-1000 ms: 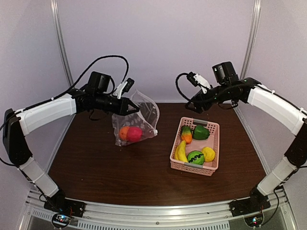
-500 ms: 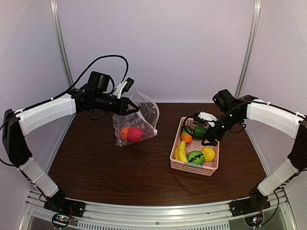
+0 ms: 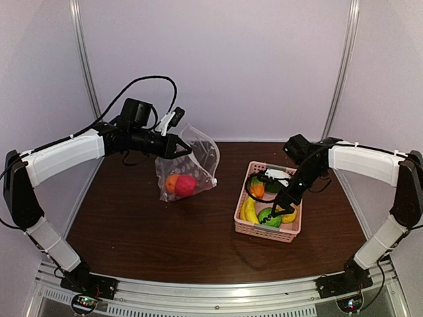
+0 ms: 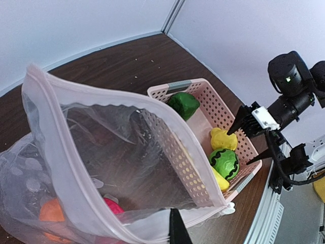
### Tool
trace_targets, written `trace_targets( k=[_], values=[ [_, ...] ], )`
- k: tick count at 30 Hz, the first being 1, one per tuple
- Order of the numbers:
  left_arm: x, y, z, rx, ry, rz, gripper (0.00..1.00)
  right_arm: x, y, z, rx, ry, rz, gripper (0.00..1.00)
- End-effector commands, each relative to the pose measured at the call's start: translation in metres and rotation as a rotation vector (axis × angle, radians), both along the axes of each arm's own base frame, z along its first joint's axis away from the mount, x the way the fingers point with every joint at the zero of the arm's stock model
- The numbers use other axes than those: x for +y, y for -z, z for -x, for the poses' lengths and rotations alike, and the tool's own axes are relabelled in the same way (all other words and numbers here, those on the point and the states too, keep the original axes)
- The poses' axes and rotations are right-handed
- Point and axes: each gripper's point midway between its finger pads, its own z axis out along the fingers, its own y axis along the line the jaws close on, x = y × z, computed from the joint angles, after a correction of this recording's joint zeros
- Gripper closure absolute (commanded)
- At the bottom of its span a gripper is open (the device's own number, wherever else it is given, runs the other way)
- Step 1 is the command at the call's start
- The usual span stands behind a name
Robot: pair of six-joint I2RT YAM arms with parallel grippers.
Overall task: Place the food in the zip-top bag and seal the zipper
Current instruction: Pick up the fake fruit from the bin.
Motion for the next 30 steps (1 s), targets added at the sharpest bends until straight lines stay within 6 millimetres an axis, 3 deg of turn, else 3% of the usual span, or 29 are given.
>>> trace_targets(
  k=[1, 8, 14, 21, 30],
  values=[
    [-0.002, -0.003, -0.003, -0.015, 0.006, 0.021, 1.0, 0.006, 0.022, 0.0, 0.052, -0.013, 0.032, 0.1],
    [-0.002, -0.003, -0.002, -0.012, 0.008, 0.023, 1.0, 0.011, 0.041, -0.003, 0.087, -0.025, 0.049, 0.07],
    [-0.003, -0.007, 0.0, -0.012, 0.019, 0.034, 1.0, 0.006, 0.033, -0.005, 0.06, -0.031, 0.077, 0.28],
    [-0.005, -0.005, 0.001, 0.001, 0.024, 0.037, 1.0, 0.003, -0.034, -0.02, -0.112, -0.005, 0.032, 0.38],
    [-0.011, 0.0, 0.004, 0.023, 0.064, 0.05, 1.0, 0.052, -0.13, -0.048, -0.252, -0.027, -0.254, 0.42]
  ],
)
